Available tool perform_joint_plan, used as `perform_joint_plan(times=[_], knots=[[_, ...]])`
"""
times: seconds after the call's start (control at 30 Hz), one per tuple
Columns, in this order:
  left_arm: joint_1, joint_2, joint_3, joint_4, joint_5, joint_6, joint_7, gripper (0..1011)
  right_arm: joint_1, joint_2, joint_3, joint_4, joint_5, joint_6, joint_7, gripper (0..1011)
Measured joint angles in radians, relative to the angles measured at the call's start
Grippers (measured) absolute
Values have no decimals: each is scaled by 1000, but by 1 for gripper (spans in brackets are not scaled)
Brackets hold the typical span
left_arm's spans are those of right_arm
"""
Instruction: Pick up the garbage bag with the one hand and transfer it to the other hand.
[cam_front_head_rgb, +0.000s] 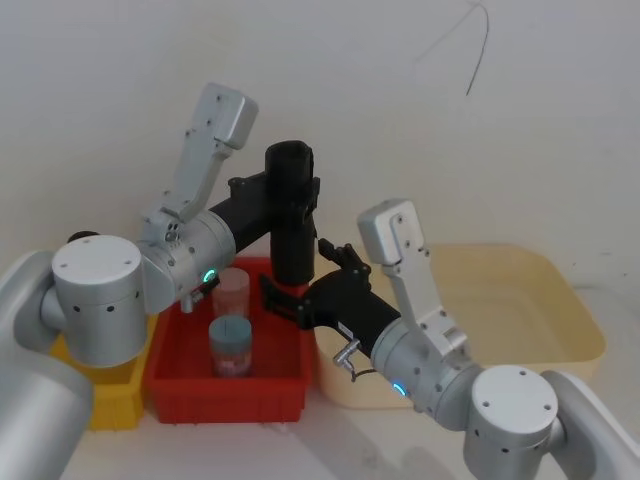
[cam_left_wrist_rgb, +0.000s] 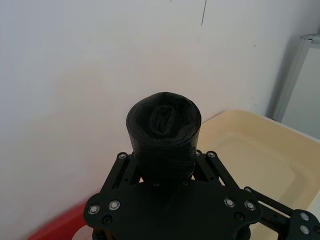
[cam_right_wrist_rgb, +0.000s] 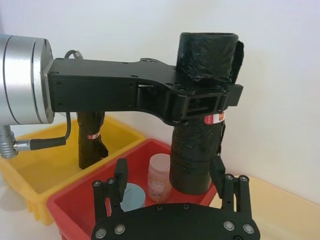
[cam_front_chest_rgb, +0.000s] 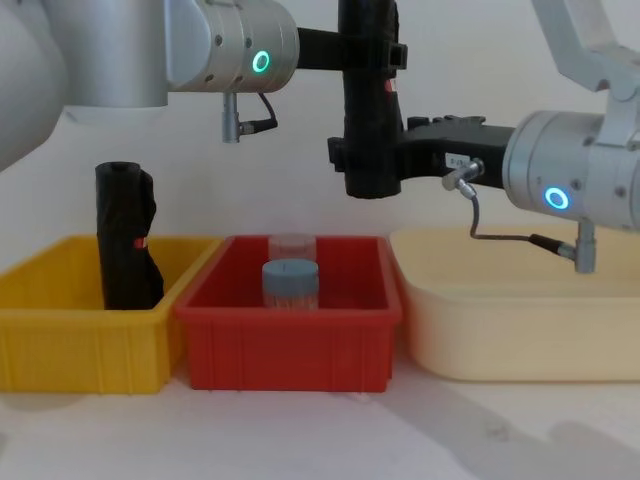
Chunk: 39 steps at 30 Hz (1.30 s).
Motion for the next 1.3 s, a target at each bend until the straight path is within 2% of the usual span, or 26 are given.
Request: perform_joint_plan(times=[0.33, 0.93, 1.3], knots=[[0, 0, 0, 0, 0, 0, 0, 358, 24, -28, -7, 32, -26, -10, -18, 999], [0, 0, -1, 0, 0, 0, 2, 358, 88, -91, -14, 140, -76, -51, -55, 1000], [0, 0, 0, 0, 0, 0, 1, 358, 111, -110, -7, 175, -95, -53, -68, 1000]])
